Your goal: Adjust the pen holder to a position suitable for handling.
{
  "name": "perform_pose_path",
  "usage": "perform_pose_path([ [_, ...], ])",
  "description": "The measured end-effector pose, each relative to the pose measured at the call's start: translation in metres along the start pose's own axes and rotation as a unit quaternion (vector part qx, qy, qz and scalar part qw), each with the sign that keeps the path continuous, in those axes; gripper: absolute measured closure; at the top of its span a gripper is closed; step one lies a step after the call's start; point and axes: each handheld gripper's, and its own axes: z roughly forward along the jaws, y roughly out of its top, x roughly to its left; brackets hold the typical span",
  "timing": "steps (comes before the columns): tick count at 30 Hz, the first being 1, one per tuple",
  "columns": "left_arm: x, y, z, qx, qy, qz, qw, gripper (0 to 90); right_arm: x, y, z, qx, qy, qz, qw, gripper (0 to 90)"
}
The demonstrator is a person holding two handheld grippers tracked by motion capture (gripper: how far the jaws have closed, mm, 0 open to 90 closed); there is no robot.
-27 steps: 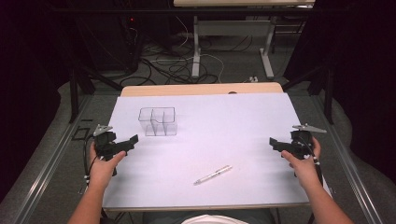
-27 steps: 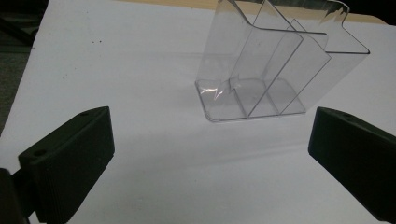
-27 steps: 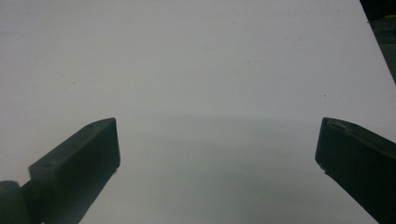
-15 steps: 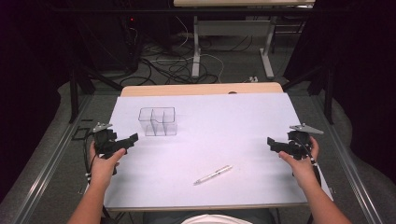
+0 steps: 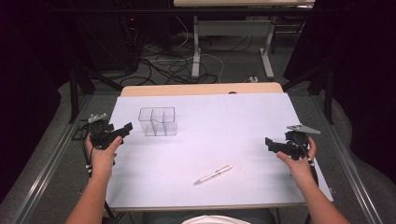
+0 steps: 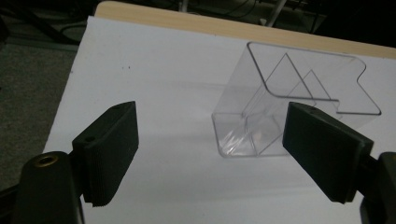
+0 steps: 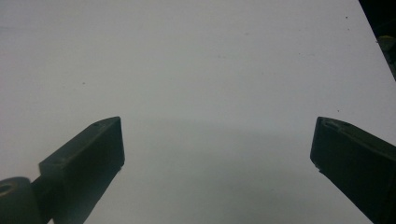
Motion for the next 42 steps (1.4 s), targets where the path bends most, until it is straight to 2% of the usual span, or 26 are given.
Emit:
perform_pose_path([
  [3,-0.003,0.008,0.0,-0.006,0.017,0.015,0.9997,21.0,0.001,0.0,0.0,0.002,0.002,0.003,1.0,3.8],
  [7,-0.007,0.023,0.003,-0.005,0.016,0.018,0.9997,27.1,0.003,0.0,0.001,0.001,0.005,0.0,1.0,5.3],
  [10,-0.01,0.028,0.005,-0.004,0.026,0.013,0.9996,34.8,0.003,-0.001,0.001,0.005,0.005,0.004,1.0,6.3],
  [13,-0.011,0.036,0.007,-0.005,0.026,0.001,0.9996,41.7,0.002,-0.001,0.001,0.007,0.006,0.005,0.9999,6.5],
  [15,-0.011,0.045,0.009,0.0,0.017,-0.003,0.9999,46.0,0.001,-0.002,0.001,0.008,0.006,0.005,0.9999,6.5],
  [18,-0.012,0.049,0.011,0.007,0.018,0.003,0.9998,51.5,0.001,-0.003,0.001,0.01,0.007,0.008,0.9999,7.4],
  [21,-0.015,0.055,0.015,0.003,0.027,0.013,0.9995,54.2,0.0,-0.003,0.002,0.014,0.008,0.011,0.9998,7.8],
  [25,-0.018,0.062,0.028,0.021,0.033,0.016,0.9991,54.8,0.0,-0.003,0.003,0.014,0.01,0.013,0.9998,9.8],
  [30,-0.021,0.063,0.037,0.029,0.038,0.03,0.9984,55.4,0.001,-0.004,0.003,0.018,0.011,0.014,0.9997,10.0],
  [31,-0.022,0.063,0.039,0.031,0.043,0.032,0.9981,56.3,0.001,-0.004,0.004,0.018,0.011,0.013,0.9997,10.2],
  [34,-0.021,0.062,0.046,0.044,0.039,0.028,0.9979,59.4,0.001,-0.005,0.004,0.019,0.012,0.014,0.9996,10.7],
  [36,-0.021,0.061,0.049,0.057,0.046,0.034,0.9967,59.9,0.001,-0.005,0.004,0.019,0.012,0.014,0.9996,10.8],
  [40,-0.022,0.058,0.054,0.067,0.048,0.026,0.9962,63.1,0.001,-0.005,0.004,0.018,0.01,0.016,0.9997,10.8],
  [42,-0.024,0.057,0.057,0.072,0.044,0.028,0.9961,68.6,0.0,-0.005,0.004,0.016,0.01,0.015,0.9997,10.7],
])
